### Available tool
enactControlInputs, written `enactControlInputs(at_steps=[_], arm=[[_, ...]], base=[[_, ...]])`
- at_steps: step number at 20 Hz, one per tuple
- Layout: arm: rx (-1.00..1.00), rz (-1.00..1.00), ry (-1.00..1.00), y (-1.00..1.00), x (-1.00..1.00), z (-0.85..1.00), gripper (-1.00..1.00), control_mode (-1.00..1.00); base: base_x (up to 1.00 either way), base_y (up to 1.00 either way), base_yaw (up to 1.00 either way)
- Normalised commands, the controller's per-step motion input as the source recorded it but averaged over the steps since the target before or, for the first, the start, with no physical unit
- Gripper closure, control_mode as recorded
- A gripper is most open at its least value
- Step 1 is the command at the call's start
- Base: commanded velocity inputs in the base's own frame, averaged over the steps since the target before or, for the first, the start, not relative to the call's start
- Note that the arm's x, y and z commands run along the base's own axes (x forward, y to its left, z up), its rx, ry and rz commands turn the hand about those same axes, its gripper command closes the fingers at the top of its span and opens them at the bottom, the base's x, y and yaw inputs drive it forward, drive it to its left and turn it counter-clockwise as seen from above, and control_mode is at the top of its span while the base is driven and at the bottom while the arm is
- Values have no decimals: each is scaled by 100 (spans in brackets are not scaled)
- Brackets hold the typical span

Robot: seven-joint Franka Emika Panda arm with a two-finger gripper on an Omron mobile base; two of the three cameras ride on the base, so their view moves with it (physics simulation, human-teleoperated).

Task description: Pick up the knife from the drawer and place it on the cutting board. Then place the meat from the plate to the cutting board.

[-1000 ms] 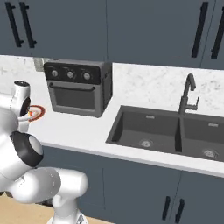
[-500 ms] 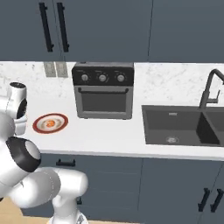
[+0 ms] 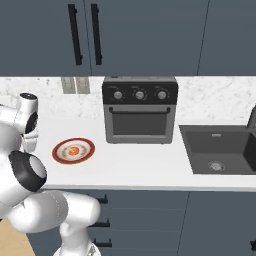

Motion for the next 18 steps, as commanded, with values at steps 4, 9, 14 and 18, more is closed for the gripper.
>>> enactControlInputs(at_steps=[4, 9, 14, 18], arm=[[0, 15, 0, -100, -5, -7, -100, -100], [-14, 26, 1, -80, 0, -4, -100, -100], [-26, 18, 6, -54, 1, -42, -100, -100], [-13, 12, -6, -16, 37, -90, -100, -100]], base=[[0, 0, 0], [0, 0, 0], [0, 0, 0], [0, 0, 0]])
